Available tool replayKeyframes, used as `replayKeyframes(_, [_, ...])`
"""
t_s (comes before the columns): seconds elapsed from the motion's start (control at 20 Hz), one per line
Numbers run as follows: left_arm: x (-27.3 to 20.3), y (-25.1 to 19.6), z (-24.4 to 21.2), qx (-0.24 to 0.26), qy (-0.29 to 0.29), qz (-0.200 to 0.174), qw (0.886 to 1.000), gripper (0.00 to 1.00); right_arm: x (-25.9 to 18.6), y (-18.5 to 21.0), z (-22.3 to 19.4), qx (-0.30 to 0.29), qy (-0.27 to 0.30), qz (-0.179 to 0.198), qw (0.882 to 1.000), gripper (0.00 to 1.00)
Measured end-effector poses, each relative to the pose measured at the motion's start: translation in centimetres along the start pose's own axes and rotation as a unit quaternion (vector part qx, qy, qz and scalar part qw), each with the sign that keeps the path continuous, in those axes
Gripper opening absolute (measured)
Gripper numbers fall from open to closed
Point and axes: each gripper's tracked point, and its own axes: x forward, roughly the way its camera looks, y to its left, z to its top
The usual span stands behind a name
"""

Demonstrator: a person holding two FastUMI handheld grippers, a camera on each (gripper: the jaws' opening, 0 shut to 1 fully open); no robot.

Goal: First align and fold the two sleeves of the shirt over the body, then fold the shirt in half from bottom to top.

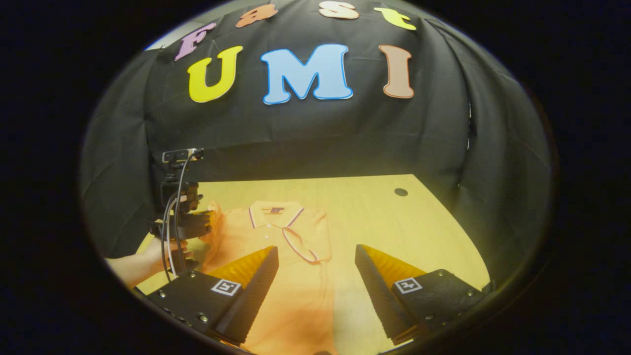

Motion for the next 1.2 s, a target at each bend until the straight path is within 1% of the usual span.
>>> replayKeyframes(0.2, [0.5, -2.3, -1.2, 0.019, 0.018, -0.025, 0.999, 0.12, 0.3, -0.1, -0.4, 0.008, 0.001, -0.007, 1.0, 0.97])
replayKeyframes(0.3, [0.8, -3.2, -1.8, 0.03, 0.027, -0.033, 0.999, 0.13, 0.6, -0.3, -0.8, 0.015, 0.003, -0.007, 1.0, 0.97])
replayKeyframes(0.35, [0.9, -3.6, -2.2, 0.036, 0.034, -0.036, 0.998, 0.16, 0.5, -0.2, -1.0, 0.019, 0.006, -0.007, 1.0, 0.97])
replayKeyframes(0.45, [0.8, -4.4, -2.4, 0.041, 0.039, -0.045, 0.997, 0.16, 0.3, -0.4, -1.3, 0.024, 0.008, -0.006, 1.0, 0.97])
replayKeyframes(0.5, [0.7, -4.8, -2.6, 0.044, 0.041, -0.048, 0.997, 0.19, 0.3, -0.5, -1.6, 0.023, 0.01, -0.006, 1.0, 0.97])
replayKeyframes(0.6, [0.7, -5.4, -2.9, 0.052, 0.045, -0.053, 0.996, 0.21, 0.4, -0.7, -1.8, 0.023, 0.011, -0.006, 1.0, 0.97])
replayKeyframes(0.65, [0.7, -5.8, -3.1, 0.053, 0.047, -0.054, 0.996, 0.24, 0.5, -1.0, -2.0, 0.024, 0.01, -0.006, 1.0, 0.97])
replayKeyframes(0.7, [0.4, -6.0, -3.3, 0.053, 0.05, -0.052, 0.996, 0.3, 0.4, -1.3, -2.1, 0.025, 0.007, -0.006, 1.0, 0.97])
replayKeyframes(0.8, [-0.2, -6.5, -3.6, 0.046, 0.054, -0.058, 0.996, 0.37, 0.0, -2.0, -2.5, 0.023, 0.005, -0.008, 1.0, 0.97])
replayKeyframes(0.85, [-0.6, -6.7, -3.8, 0.042, 0.055, -0.06, 0.996, 0.59, -0.1, -2.2, -2.7, 0.023, 0.006, -0.007, 1.0, 0.97])
replayKeyframes(0.95, [-1.9, -6.8, -3.7, 0.036, 0.053, -0.06, 0.996, 0.76, -0.1, -2.6, -3.0, 0.023, 0.008, -0.006, 1.0, 0.97])
replayKeyframes(1.0, [-2.7, -6.9, -3.5, 0.032, 0.047, -0.063, 0.996, 0.82, -0.2, -2.9, -3.3, 0.022, 0.009, -0.005, 1.0, 0.97])
replayKeyframes(1.05, [-3.6, -6.9, -3.2, 0.026, 0.04, -0.068, 0.997, 0.84, -0.4, -3.1, -3.7, 0.019, 0.011, -0.004, 1.0, 0.97])
replayKeyframes(1.1, [-4.4, -7.0, -3.1, 0.021, 0.037, -0.071, 0.997, 0.83, -0.7, -3.2, -4.1, 0.016, 0.012, -0.003, 1.0, 0.97])
replayKeyframes(1.15, [-5.2, -6.8, -3.2, 0.014, 0.035, -0.074, 0.997, 0.91, -1.4, -3.1, -4.8, 0.015, 0.014, -0.001, 1.0, 0.97])
replayKeyframes(1.2, [-6.2, -6.7, -3.2, 0.007, 0.034, -0.075, 0.997, 0.96, -1.7, -3.1, -5.3, 0.014, 0.016, 0.003, 1.0, 0.97])
